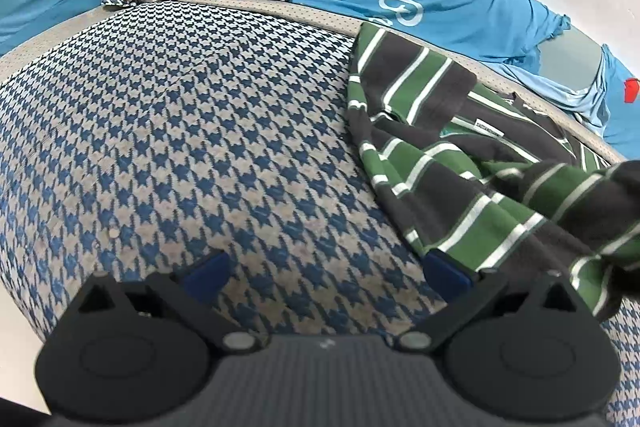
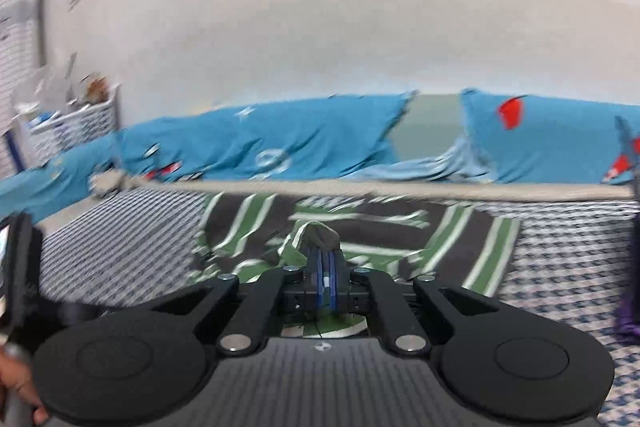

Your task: Fold clothes

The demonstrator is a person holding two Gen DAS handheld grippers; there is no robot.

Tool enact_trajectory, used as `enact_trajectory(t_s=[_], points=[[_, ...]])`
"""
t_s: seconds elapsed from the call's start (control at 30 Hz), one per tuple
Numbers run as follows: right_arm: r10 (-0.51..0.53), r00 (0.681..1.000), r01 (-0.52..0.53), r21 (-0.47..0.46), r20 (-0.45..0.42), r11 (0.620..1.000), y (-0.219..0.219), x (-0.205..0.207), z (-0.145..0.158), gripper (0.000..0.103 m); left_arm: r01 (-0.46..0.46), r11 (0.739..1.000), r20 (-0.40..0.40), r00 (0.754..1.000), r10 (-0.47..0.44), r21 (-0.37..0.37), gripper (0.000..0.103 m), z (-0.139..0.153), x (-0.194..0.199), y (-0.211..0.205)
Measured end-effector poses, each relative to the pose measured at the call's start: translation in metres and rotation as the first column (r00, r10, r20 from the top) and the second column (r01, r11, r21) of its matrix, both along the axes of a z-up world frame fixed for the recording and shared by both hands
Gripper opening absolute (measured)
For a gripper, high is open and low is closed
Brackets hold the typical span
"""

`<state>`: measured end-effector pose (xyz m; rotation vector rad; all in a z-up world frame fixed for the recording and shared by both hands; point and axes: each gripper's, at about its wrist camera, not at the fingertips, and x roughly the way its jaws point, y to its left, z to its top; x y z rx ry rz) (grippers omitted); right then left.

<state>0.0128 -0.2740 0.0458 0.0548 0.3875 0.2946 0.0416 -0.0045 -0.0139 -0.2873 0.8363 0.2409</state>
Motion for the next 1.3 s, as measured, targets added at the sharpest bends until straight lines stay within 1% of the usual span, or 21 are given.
enact_trajectory(t_s=[0.2,0.3,0.43,0.53,0.57,0.63,0.7,0.77,0.8,0.87,0.9,0.97,1.03,1.17,1.23,1.3], points=[[-0.131,0.991,0.131,0.003,0.039,0.991,-0.030,0.005,0.004,0.002,0.027,1.000,-0.003,1.000,-0.027,-0.007,0.103,-0.003,0.004,-0.011],[-0.215,0.975,0.215,-0.008,0.055,0.977,-0.045,0.008,0.004,0.002,0.041,0.999,-0.010,0.999,-0.041,-0.007,0.103,-0.005,0.007,-0.016],[-0.289,0.957,0.290,0.030,-0.015,0.957,-0.067,0.017,-0.003,0.002,0.054,0.998,-0.010,0.998,-0.054,-0.008,0.103,-0.007,0.009,-0.022],[-0.256,0.965,0.259,0.078,-0.051,0.963,-0.071,0.018,-0.004,0.003,0.064,0.998,-0.010,0.998,-0.064,-0.009,0.103,-0.008,0.010,-0.026],[-0.228,0.972,0.233,0.089,-0.058,0.968,-0.071,0.018,-0.004,0.003,0.067,0.998,-0.010,0.998,-0.067,-0.009,0.103,-0.009,0.011,-0.028],[-0.165,0.983,0.176,0.140,-0.085,0.974,-0.071,0.018,-0.005,0.005,0.067,0.998,-0.002,0.998,-0.067,-0.011,0.103,-0.008,0.011,-0.030],[-0.098,0.990,0.116,0.181,-0.101,0.977,-0.069,0.017,-0.007,0.011,0.066,0.998,0.018,0.998,-0.065,-0.022,0.103,-0.005,0.012,-0.032],[-0.047,0.993,0.067,0.197,-0.105,0.978,-0.065,0.015,-0.008,0.021,0.069,0.997,0.036,0.997,-0.068,-0.029,0.103,-0.002,0.013,-0.033],[-0.017,0.994,0.039,0.206,-0.108,0.978,-0.063,0.014,-0.009,0.024,0.071,0.997,0.042,0.997,-0.069,-0.031,0.103,-0.001,0.014,-0.035],[0.043,0.993,-0.015,0.230,-0.114,0.973,-0.058,0.014,-0.011,0.034,0.079,0.996,0.053,0.996,-0.077,-0.037,0.103,0.000,0.015,-0.037],[0.071,0.990,-0.041,0.243,-0.119,0.969,-0.056,0.014,-0.012,0.037,0.086,0.995,0.054,0.995,-0.084,-0.041,0.103,0.000,0.016,-0.039],[0.114,0.985,-0.081,0.240,-0.127,0.967,-0.049,0.015,-0.016,0.045,0.100,0.994,0.054,0.994,-0.098,-0.042,0.103,-0.001,0.019,-0.043],[0.138,0.981,-0.106,0.218,-0.138,0.970,-0.039,0.016,-0.022,0.048,0.112,0.993,0.054,0.993,-0.109,-0.039,0.103,-0.002,0.021,-0.048],[0.153,0.975,-0.126,0.166,-0.160,0.978,-0.023,0.018,-0.034,0.048,0.135,0.990,0.061,0.989,-0.134,-0.026,0.103,-0.004,0.025,-0.058],[0.146,0.978,-0.126,0.134,-0.152,0.983,-0.016,0.020,-0.039,0.048,0.146,0.989,0.062,0.987,-0.145,-0.009,0.103,-0.006,0.028,-0.063],[0.125,0.980,-0.110,0.101,-0.156,0.989,-0.011,0.022,-0.044,0.033,0.157,0.988,0.059,0.986,-0.157,0.007,0.103,-0.008,0.031,-0.067]])
